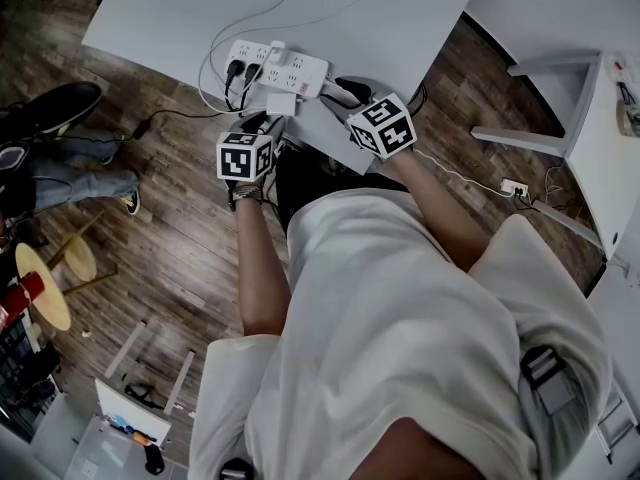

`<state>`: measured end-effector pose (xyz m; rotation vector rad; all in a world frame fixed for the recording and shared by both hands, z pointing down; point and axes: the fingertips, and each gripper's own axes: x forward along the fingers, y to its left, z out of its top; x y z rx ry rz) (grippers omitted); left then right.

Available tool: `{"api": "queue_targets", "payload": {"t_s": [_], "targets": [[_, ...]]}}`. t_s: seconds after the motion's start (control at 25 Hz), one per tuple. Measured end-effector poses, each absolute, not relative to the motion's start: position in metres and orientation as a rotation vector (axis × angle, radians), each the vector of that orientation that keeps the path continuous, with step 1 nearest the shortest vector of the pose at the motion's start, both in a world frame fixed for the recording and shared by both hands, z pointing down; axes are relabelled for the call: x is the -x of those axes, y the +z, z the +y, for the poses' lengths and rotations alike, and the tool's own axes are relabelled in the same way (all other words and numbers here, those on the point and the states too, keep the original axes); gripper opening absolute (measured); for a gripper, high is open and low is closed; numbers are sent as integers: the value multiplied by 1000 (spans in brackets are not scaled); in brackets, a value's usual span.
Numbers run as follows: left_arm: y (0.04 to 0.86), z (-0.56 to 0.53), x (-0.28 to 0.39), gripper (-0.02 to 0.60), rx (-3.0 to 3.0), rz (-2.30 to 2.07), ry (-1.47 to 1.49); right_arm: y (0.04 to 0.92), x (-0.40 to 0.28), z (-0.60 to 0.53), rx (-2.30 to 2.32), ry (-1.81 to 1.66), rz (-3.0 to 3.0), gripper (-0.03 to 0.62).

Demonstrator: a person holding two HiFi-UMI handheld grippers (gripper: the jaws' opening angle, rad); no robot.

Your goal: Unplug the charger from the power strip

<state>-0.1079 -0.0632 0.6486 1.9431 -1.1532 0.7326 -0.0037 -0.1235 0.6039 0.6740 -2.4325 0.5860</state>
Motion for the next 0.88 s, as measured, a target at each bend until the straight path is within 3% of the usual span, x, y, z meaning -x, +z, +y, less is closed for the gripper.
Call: {"api": "queue_targets", "payload": {"t_s": [0.56,0.68,0.88], "targets": [[559,-78,121,163,-2042,-1319,660,513,16,-147,-751,456,-2549,164],[528,-90,126,114,-2085,-1396,633,485,15,-158,-782,371,-2568,139],[472,-112,138,94,-2152,-1479,486,432,18,-176,-852,273,-2634,96]]}}
